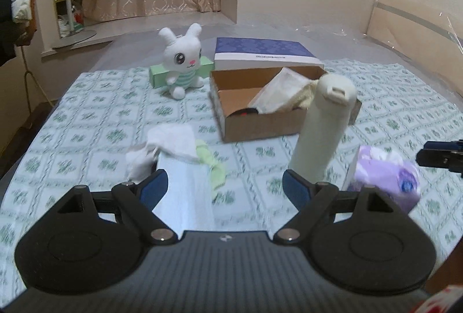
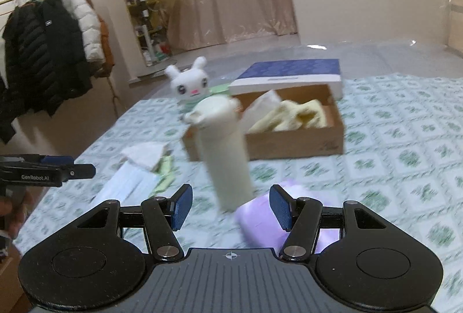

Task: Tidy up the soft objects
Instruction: 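Withdraw both grippers from the box back over the bed, then lower the right gripper onto the blue face mask and close on it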

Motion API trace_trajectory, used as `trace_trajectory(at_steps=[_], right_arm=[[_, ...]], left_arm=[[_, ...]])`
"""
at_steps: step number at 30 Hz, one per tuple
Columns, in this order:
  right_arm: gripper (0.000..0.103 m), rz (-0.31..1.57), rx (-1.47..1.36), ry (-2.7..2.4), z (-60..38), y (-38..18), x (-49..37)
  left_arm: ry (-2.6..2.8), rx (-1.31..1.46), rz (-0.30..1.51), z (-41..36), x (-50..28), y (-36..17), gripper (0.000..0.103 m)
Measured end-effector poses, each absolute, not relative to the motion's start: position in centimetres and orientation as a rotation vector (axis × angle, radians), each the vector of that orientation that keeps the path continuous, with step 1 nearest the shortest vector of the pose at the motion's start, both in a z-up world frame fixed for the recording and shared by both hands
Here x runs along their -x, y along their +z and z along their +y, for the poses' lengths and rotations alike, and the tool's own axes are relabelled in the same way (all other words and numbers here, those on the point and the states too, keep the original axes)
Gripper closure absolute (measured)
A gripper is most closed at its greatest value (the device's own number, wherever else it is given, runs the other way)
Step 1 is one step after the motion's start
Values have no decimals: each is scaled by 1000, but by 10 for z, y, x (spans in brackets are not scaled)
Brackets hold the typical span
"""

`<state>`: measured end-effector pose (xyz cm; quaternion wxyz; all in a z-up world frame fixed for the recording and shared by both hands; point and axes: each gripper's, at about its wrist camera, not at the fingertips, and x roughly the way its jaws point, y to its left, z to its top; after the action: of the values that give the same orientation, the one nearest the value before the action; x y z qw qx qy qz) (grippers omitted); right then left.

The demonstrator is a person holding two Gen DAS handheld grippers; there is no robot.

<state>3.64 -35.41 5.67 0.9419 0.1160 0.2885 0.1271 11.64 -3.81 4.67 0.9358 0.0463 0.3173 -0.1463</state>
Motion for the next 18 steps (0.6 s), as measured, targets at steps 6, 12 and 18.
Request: trace_trajectory(at_steps=[6, 12, 18], right_arm=[[44, 623, -240, 314, -309, 47, -21], [44, 650, -231, 360, -272, 40, -22], [44, 668, -225, 399, -244, 39, -34]], left_arm=[[-241, -100, 665, -4, -79, 35, 18], [-197, -100, 683, 25, -64, 26, 18], [-156, -72, 688, 52, -62, 22, 18]])
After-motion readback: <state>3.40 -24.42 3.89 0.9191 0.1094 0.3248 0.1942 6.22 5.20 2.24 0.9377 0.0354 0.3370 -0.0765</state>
